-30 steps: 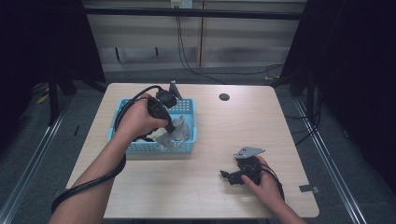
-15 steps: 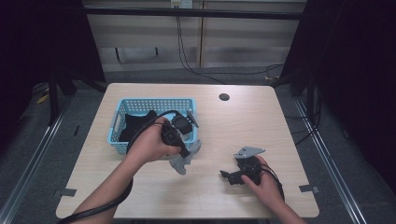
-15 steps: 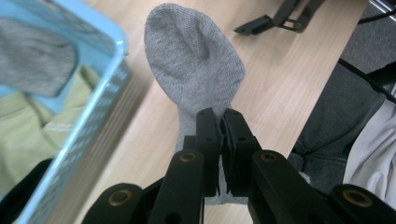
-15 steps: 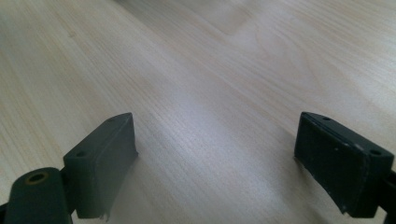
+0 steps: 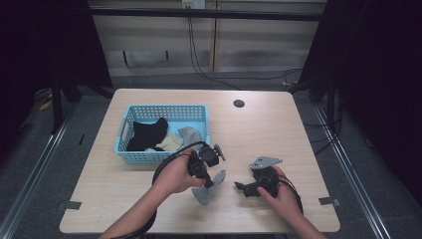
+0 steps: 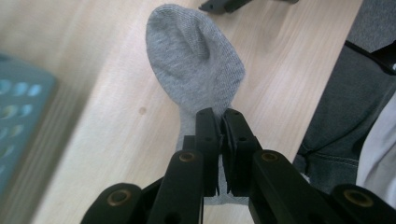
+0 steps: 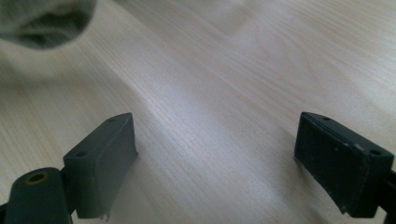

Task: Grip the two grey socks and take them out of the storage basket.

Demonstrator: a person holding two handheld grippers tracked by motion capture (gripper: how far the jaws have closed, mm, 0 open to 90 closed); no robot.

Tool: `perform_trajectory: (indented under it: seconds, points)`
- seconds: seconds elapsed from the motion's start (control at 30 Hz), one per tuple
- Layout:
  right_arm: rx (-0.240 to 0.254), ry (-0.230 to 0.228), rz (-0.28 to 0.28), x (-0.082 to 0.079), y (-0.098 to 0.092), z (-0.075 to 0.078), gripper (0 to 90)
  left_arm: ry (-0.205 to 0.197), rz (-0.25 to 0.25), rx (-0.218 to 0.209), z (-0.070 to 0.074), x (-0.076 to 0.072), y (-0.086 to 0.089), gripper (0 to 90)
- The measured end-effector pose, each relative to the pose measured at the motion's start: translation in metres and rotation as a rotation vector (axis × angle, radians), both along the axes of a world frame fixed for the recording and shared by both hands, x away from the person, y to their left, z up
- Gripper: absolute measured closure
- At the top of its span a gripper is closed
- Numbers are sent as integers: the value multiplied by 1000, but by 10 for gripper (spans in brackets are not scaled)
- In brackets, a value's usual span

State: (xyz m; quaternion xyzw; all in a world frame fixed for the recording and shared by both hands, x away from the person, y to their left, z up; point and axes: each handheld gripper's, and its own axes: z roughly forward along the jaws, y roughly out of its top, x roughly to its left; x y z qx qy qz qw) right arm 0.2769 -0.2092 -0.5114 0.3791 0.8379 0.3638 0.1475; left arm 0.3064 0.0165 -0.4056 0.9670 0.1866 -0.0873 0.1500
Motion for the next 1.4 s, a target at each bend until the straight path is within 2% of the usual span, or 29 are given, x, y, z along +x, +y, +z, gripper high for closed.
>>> perform_trajectory:
  seconds: [0.03,0.1,0.17,0.2,0.23,0.27,0.33,0.37,0.4,0.57,0.6,0.67,0.7,0.73,0.77,0.83,0.87,0.93,1.13,1.2,1.3,1.4]
  points:
    - [0,0,0,0,0,0,121,8,-5,12,-6,-1,-2,844]
    - [0,0,0,0,0,0,121,13,14,1,-9,-2,-3,771]
    - [0,0,0,0,0,0,121,13,11,-1,-8,-2,-3,712]
    - [0,0,0,0,0,0,121,13,21,-8,-6,-2,-3,712]
    - [0,0,0,0,0,0,121,11,17,-23,0,-2,-1,672]
    - [0,0,0,0,0,0,121,11,17,-23,0,-2,-1,656]
    - [0,0,0,0,0,0,121,-9,32,-51,8,0,2,637]
    - [0,0,0,0,0,0,121,-33,32,-59,15,4,6,604]
    - [0,0,0,0,0,0,121,-33,32,-59,15,4,6,587]
    - [0,1,0,0,0,0,121,-97,102,-97,34,28,22,502]
    - [0,1,0,0,0,0,121,-97,102,-97,34,28,22,485]
    - [0,1,0,0,0,0,121,-110,131,-106,38,37,27,462]
    - [0,1,0,0,0,0,121,-122,169,-111,39,46,31,424]
    - [0,1,0,0,0,0,121,-125,186,-112,38,51,32,406]
    - [0,1,0,0,0,0,121,-125,186,-112,38,51,32,389]
    - [0,1,0,0,0,0,120,-139,217,-100,35,65,37,372]
    - [0,1,0,0,0,0,120,-139,217,-100,35,65,37,364]
    - [0,0,0,0,0,0,121,-148,249,-101,32,73,40,359]
    - [0,0,0,0,0,0,121,-162,291,-69,28,97,45,354]
    - [0,1,0,0,0,0,121,-162,322,-59,25,107,46,351]
    - [2,5,-3,0,0,0,121,-162,338,-54,19,115,46,351]
    - [1,4,-2,0,0,0,121,-168,349,-23,12,124,46,350]
